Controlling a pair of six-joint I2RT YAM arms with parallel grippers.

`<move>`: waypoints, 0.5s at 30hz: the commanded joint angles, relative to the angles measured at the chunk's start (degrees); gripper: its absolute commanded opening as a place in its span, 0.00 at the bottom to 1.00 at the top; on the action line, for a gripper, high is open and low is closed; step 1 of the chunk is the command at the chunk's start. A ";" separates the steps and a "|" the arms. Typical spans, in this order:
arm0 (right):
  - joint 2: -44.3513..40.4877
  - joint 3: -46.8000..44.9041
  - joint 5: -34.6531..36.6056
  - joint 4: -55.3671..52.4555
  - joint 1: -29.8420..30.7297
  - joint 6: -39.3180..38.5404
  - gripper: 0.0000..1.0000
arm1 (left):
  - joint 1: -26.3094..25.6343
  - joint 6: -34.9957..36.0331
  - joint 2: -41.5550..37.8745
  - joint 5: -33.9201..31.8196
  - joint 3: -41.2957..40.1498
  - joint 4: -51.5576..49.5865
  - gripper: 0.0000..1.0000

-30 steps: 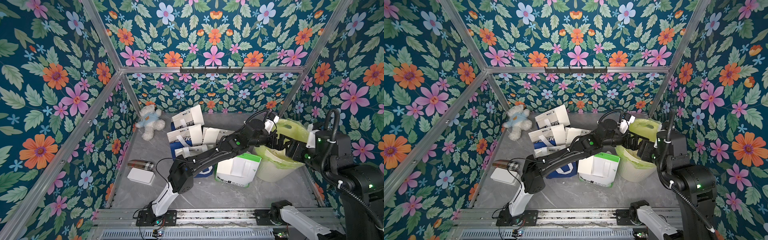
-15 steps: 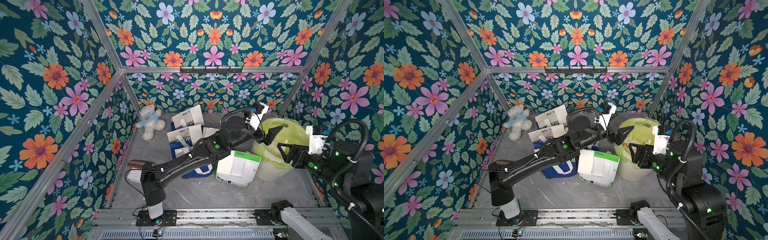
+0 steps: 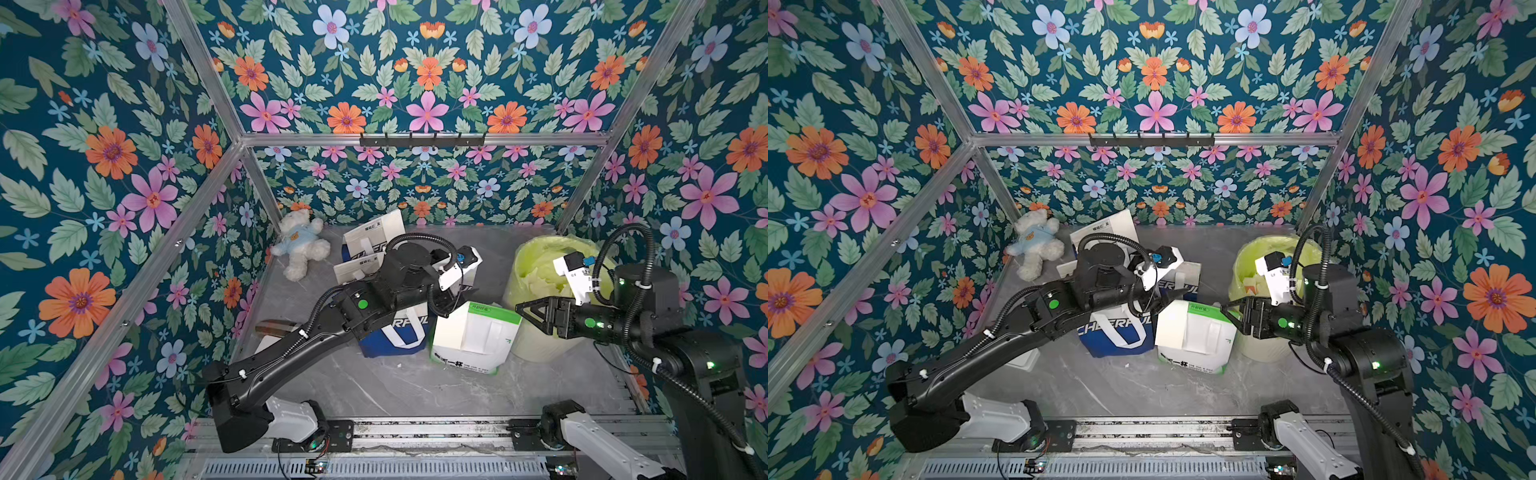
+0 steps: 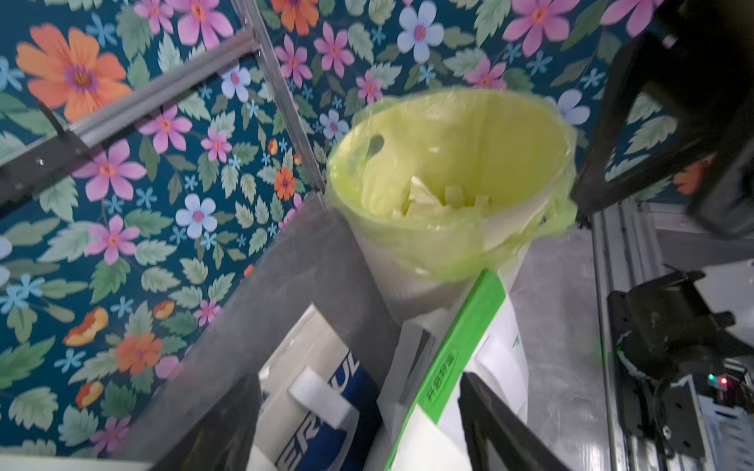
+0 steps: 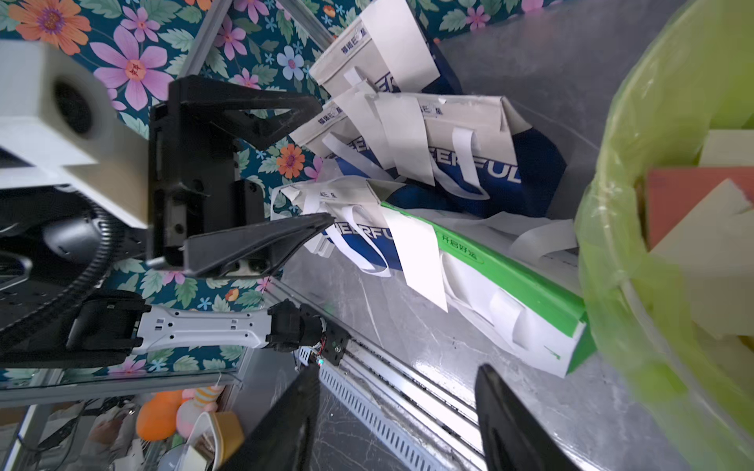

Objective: Shred takeout receipts and throw away
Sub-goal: Tear off the takeout receipt from the takeout bag.

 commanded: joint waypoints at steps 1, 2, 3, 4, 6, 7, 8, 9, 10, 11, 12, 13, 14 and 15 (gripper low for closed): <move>0.65 -0.50 3.48 1.65 4.94 2.81 0.60 | 2.29 -1.03 -0.54 3.72 -2.85 0.25 0.80; 1.12 -0.41 6.49 1.49 7.87 3.23 0.59 | 2.65 -1.32 -0.03 4.39 -3.27 0.73 0.80; 1.59 -0.30 8.84 1.35 10.42 3.77 0.59 | 2.84 -1.56 0.75 4.55 -3.44 1.37 0.81; 2.03 -0.27 11.67 1.27 13.30 4.50 0.58 | 2.92 -1.68 1.63 5.02 -3.40 1.72 0.81; 2.62 -1.02 14.72 1.85 16.95 5.60 0.58 | 3.48 -1.60 3.49 6.26 -3.01 2.21 0.82; 2.59 -1.79 15.40 2.53 17.67 6.38 0.58 | 3.97 -1.68 4.25 7.32 -2.93 2.69 0.82; 2.46 -2.96 15.38 3.38 17.94 7.28 0.59 | 4.65 -1.64 4.94 8.83 -2.85 2.92 0.82; 2.33 -4.04 14.98 4.29 17.90 7.83 0.58 | 5.37 -1.63 5.58 10.47 -2.70 3.03 0.82; 2.12 -5.27 14.83 5.29 17.90 8.57 0.58 | 6.25 -1.68 6.13 13.09 -2.50 2.95 0.80; 1.83 -6.53 14.69 6.13 18.04 9.22 0.59 | 7.20 -1.91 6.67 15.83 -2.23 2.69 0.79; 1.72 -7.40 14.44 6.76 18.12 9.60 0.58 | 7.83 -2.19 7.07 17.67 -1.89 2.44 0.77; 1.71 -8.35 14.30 7.34 18.30 10.06 0.56 | 8.58 -2.30 7.46 19.76 -1.40 1.72 0.74; 1.71 -9.09 14.71 7.70 18.79 10.46 0.55 | 9.14 -2.36 7.98 21.59 -0.92 0.83 0.70; 1.87 -9.46 15.49 7.82 19.48 10.85 0.54 | 9.58 -2.34 8.35 22.66 -0.56 0.21 0.65</move>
